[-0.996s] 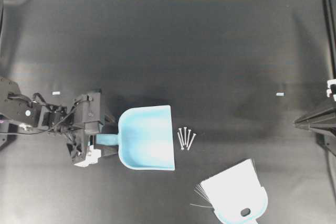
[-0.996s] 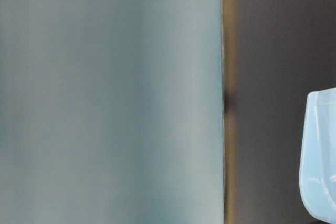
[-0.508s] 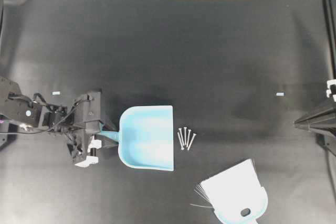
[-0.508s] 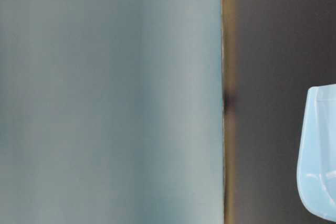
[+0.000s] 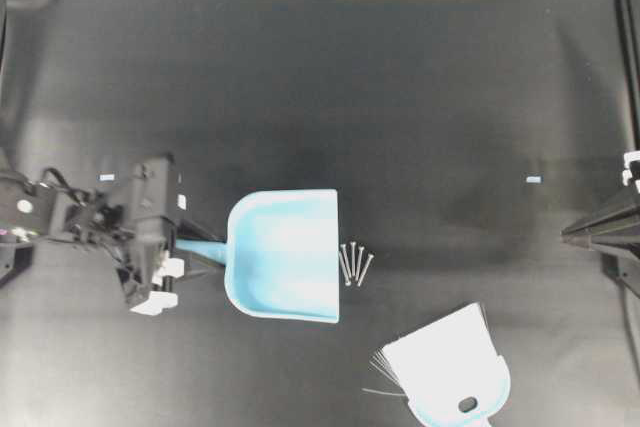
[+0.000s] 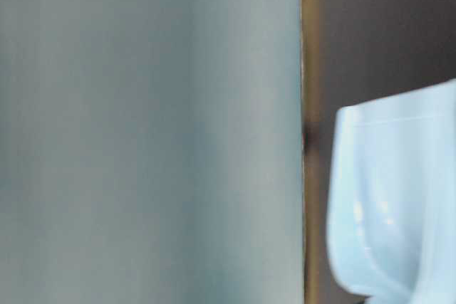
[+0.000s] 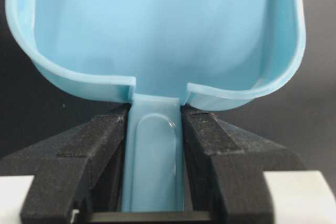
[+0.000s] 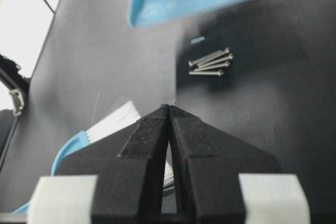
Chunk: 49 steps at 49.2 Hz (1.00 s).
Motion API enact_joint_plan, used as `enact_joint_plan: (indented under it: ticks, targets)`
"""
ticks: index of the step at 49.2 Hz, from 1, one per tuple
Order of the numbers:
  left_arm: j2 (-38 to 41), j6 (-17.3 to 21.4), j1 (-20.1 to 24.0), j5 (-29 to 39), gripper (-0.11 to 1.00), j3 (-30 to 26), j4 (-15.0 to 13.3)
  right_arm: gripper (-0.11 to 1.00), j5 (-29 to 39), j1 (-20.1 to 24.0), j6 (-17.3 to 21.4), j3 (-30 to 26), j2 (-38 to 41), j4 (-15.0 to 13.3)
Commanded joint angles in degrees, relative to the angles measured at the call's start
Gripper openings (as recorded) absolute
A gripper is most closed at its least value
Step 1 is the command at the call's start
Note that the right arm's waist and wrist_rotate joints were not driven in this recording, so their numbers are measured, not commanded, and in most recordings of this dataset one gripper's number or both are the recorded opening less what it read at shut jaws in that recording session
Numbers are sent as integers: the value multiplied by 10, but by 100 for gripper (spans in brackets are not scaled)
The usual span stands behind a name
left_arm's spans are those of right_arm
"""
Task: Hold the dustpan with the left arm, while a human hand uses a hand brush to gather screws into the dustpan.
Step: 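Pull the dustpan left and hold it steady with the left gripper, then hold the dustpan still with the left gripper while screws are brushed in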
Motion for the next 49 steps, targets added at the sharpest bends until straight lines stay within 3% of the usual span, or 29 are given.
enact_joint_plan:
  ticks: [1, 9, 16, 49]
  targets:
    - [-53, 0, 0, 33, 31, -11, 2, 0, -5, 0, 0, -3, 3, -1]
    - [-124, -2, 1, 102, 31, -5, 2, 0, -4, 0, 0, -3, 2, -1]
    - [-136, -10, -2, 111, 31, 7, 2, 0, -4, 0, 0, -3, 2, 0]
    - [33, -1, 2, 121, 31, -25, 2, 0, -4, 0, 0, -3, 1, 0]
